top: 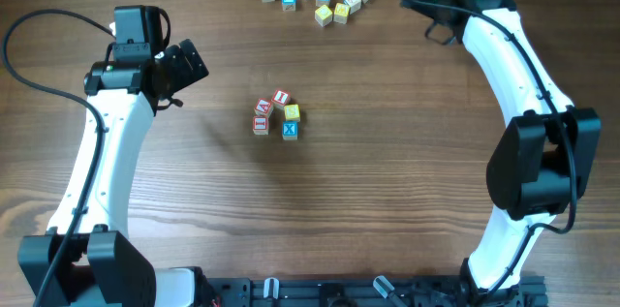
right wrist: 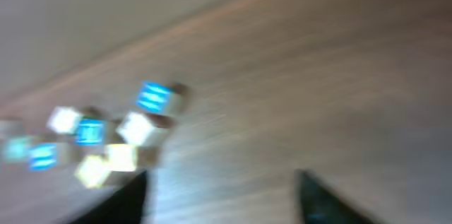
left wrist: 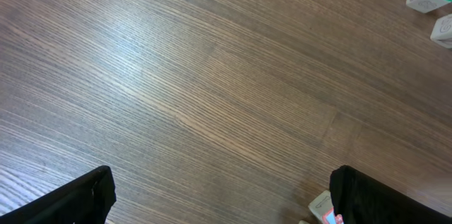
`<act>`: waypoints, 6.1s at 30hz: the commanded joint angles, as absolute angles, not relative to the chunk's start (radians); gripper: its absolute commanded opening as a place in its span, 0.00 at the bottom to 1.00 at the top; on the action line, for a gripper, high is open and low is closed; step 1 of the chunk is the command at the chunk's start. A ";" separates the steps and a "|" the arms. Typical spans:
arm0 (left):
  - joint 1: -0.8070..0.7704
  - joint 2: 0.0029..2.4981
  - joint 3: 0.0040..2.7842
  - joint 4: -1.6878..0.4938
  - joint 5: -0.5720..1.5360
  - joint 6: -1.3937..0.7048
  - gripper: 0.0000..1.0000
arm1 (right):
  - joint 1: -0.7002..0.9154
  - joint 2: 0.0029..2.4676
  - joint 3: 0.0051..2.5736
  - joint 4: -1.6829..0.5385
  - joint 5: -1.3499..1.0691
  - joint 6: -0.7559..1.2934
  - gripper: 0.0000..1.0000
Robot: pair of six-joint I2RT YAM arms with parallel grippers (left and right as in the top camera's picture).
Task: Form a circle
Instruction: 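Reach the right gripper into the block pile toward a yellow block, then grasp the yellow 'M' block with the right gripper, then carry the yellow 'M' block down toward the ring with the right gripper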
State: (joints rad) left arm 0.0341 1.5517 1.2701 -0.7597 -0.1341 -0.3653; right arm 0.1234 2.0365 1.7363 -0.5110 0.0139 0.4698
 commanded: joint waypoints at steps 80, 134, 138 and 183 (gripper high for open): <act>0.037 1.541 1.280 -0.760 -0.148 -0.375 1.00 | 0.373 2.236 1.761 -0.482 0.054 0.367 0.78; 0.037 1.541 1.280 -0.760 -0.148 -0.375 1.00 | 0.382 2.366 1.759 -0.345 0.087 0.286 0.52; 0.037 1.541 1.280 -0.760 -0.148 -0.375 1.00 | 0.383 2.363 1.761 -0.305 0.094 0.263 0.46; 0.037 1.541 1.280 -0.760 -0.148 -0.375 1.00 | 0.400 1.960 1.739 -1.034 -0.092 0.377 0.18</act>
